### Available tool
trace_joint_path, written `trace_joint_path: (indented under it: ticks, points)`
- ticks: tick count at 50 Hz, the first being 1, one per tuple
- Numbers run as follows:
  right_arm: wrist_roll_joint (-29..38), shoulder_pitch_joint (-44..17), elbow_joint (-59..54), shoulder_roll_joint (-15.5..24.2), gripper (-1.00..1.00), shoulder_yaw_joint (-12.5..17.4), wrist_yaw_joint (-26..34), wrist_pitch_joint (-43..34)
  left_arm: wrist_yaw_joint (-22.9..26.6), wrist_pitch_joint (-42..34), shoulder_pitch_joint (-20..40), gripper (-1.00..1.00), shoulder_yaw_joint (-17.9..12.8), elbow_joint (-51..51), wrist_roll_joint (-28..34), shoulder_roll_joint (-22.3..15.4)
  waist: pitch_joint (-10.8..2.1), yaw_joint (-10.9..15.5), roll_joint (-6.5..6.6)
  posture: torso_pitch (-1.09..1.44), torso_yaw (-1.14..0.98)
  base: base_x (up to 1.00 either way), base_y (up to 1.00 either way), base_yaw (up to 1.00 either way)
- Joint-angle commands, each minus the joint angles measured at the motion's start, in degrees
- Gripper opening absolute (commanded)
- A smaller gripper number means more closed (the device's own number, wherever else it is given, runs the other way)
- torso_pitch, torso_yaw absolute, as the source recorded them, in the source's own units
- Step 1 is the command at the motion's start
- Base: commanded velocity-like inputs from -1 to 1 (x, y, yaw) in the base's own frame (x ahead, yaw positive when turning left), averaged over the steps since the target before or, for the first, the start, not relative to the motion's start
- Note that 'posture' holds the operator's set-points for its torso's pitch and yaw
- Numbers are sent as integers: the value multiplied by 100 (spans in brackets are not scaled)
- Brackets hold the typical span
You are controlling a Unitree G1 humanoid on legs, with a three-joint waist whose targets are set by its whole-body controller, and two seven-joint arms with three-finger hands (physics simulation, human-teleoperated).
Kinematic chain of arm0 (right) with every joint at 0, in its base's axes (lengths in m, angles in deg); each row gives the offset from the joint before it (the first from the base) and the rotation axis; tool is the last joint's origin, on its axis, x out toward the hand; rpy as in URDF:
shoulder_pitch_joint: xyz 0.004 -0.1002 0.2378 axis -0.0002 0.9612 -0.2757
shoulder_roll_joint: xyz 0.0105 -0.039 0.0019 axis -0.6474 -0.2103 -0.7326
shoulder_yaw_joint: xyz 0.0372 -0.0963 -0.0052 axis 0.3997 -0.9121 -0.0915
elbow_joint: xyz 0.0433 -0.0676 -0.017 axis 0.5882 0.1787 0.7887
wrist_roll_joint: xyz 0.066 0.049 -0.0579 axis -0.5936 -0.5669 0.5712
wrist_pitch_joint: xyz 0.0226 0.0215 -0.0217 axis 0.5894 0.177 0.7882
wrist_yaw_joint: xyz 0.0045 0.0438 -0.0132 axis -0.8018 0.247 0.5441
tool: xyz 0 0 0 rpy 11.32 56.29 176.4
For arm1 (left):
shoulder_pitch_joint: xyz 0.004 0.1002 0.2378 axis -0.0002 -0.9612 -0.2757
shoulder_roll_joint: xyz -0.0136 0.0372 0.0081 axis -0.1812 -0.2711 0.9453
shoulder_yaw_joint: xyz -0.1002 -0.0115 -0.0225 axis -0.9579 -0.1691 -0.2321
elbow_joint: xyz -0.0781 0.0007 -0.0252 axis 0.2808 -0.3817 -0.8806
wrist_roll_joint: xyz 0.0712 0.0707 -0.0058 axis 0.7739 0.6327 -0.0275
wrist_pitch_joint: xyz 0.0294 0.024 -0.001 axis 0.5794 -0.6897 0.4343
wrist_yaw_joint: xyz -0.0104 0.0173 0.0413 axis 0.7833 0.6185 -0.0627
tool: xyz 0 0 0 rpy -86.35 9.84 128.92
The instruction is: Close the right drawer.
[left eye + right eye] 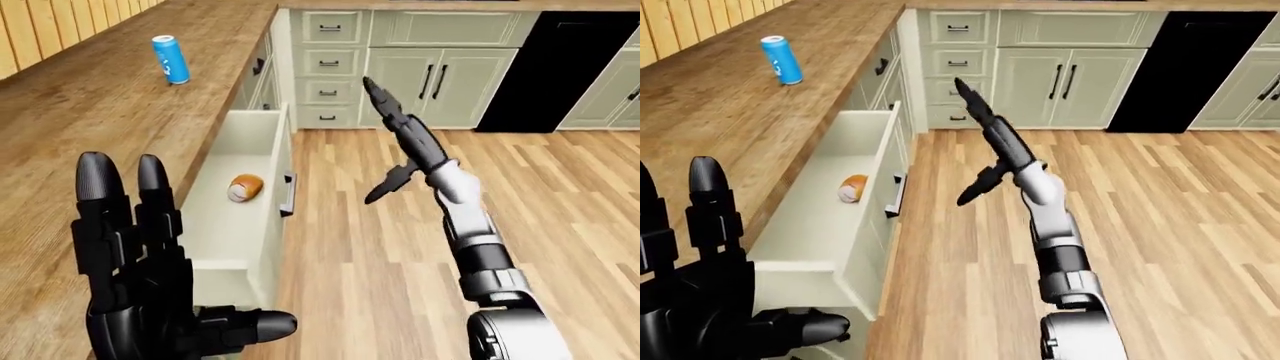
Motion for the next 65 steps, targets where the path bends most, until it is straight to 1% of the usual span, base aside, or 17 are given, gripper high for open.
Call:
trace_joint_path:
  ticks: [1, 2, 3, 6, 7, 9, 13, 16, 18, 23, 32, 37, 41, 44, 51, 58, 65]
  points:
    - [-352, 95, 1464, 195, 100, 238, -638, -642, -7, 108, 36, 100, 5, 196, 11, -3, -133, -4, -8, 0, 0, 0, 0, 0]
    - [-427, 438, 2433, 236, 100, 321, -730, -1125, -11, 96, 34, 100, 14, 208, 22, -3, -126, 13, -15, 0, 0, 0, 0, 0]
    - [-459, 714, 3058, 248, 100, 364, -830, -1434, -13, 94, 29, 100, 19, 215, 21, -7, -123, 26, -22, 0, 0, 0, 0, 0]
    - [-508, 1660, 4535, 191, 100, 457, -919, -1880, -17, 111, 21, 100, 35, 199, 35, -12, -90, 41, -27, 0, 0, 0, 0, 0]
    - [-494, 2082, 5076, 105, 100, 563, -1034, -1998, -21, 113, 24, 100, 34, 193, 38, -15, -91, 36, -30, 0, 0, 0, 0, 0]
    - [-539, 2693, 5712, -30, 100, 752, -1217, -2051, -20, 140, 20, 100, 53, 153, 53, -16, -106, 28, -39, 0, 0, 0, 0, 0]
    - [-893, 3377, 6243, -158, 100, 1224, -1592, -1865, -31, 156, 12, 100, 77, 145, 80, -28, -130, -2, -41, 0, 0, 0, 0, 0]
    - [-966, 3782, 6257, -294, 100, 1314, -1727, -1518, -40, 161, 6, 100, 84, 146, 85, -35, -118, -13, -26, 0, 0, 0, 0, 0]
    - [-1044, 3920, 6090, -355, 100, 1369, -1800, -1284, -45, 165, 12, 100, 85, 135, 88, -37, -111, -31, -9, 0, 0, 0, 0, 0]
    - [-1144, 3937, 6094, -331, 100, 1424, -1859, -1284, -82, 182, 20, 100, 164, 104, 170, -51, -133, -66, 11, 0, 0, 0, 0, 0]
    - [-1166, 3907, 5979, -314, 100, 1396, -1880, -1243, -189, 5, 315, 100, 659, -11, 619, -153, -163, -67, 5, 0, 0, 0, 0, 0]
    - [-1152, 3903, 5927, -313, 100, 1366, -1869, -1222, -265, -24, 505, 100, 992, -166, 902, -203, -186, -62, -1, 0, 0, 0, 0, 0]
    - [-1237, 3905, 5937, -323, 100, 1359, -1839, -1249, -397, 159, 589, 100, 1408, -506, 1316, -221, -197, -59, 1, 0, 0, 0, 0, 0]
    - [-1197, 3910, 5913, -325, 100, 1345, -1836, -1223, -485, 180, 575, 100, 1659, -614, 1448, -285, -206, -57, -1, 0, 0, 0, 0, 0]
    - [-1156, 3896, 5871, -325, 100, 1314, -1831, -1217, -709, 558, 648, 100, 2276, -1367, 1910, -363, -212, -51, -8, 0, 0, 0, 0, 0]
    - [-1159, 3904, 5756, -325, 100, 1307, -1826, -1112, -759, 780, 798, 100, 2482, -1981, 2139, -322, -214, -52, -14, 0, 0, 0, 0, 0]
    - [-1147, 3905, 5751, -331, 100, 1293, -1824, -1110, -737, 859, 966, 100, 2480, -2588, 2157, -189, -214, -55, -18, 0, 0, 0, 0, 0]
